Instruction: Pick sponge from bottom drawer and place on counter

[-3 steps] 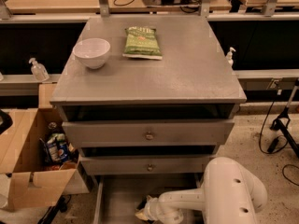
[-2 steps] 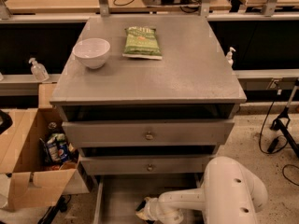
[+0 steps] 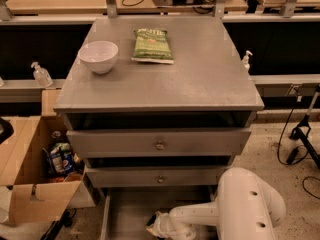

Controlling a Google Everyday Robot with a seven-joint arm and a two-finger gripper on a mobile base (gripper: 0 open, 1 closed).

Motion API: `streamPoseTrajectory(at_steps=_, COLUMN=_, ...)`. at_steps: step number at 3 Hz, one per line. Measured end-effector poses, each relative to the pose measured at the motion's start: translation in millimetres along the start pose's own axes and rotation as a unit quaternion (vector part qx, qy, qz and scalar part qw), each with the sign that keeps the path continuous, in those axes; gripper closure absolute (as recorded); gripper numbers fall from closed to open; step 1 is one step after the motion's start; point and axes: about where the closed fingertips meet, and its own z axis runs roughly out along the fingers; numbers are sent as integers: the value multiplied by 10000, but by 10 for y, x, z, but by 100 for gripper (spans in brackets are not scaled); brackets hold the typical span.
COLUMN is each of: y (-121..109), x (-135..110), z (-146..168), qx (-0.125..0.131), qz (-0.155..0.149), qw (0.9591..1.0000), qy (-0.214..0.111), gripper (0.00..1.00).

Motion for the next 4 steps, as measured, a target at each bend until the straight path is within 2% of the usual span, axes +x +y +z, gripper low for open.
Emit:
streamPoseTrajectory(at_steps=1, y=-37, x=-97, z=-191, qx=-66, qz=-145, qw=9997, qy=-168, gripper=100)
streamPoseTrajectory(at_steps=2, y=-192, x=-165, z=-721, qx=-28, qz=-215, qw=9991, qy=-377, gripper=100)
streamPoseTrajectory(at_steps=3, y=-422, x=-172, z=-1574, qx=-84, qz=-316, qw=9982, qy=-501, gripper=100)
streamPoseTrajectory(at_steps=4, y=-596, x=-175, z=-2270, qx=-113, qz=-413, qw=9971, qy=-630, gripper=100)
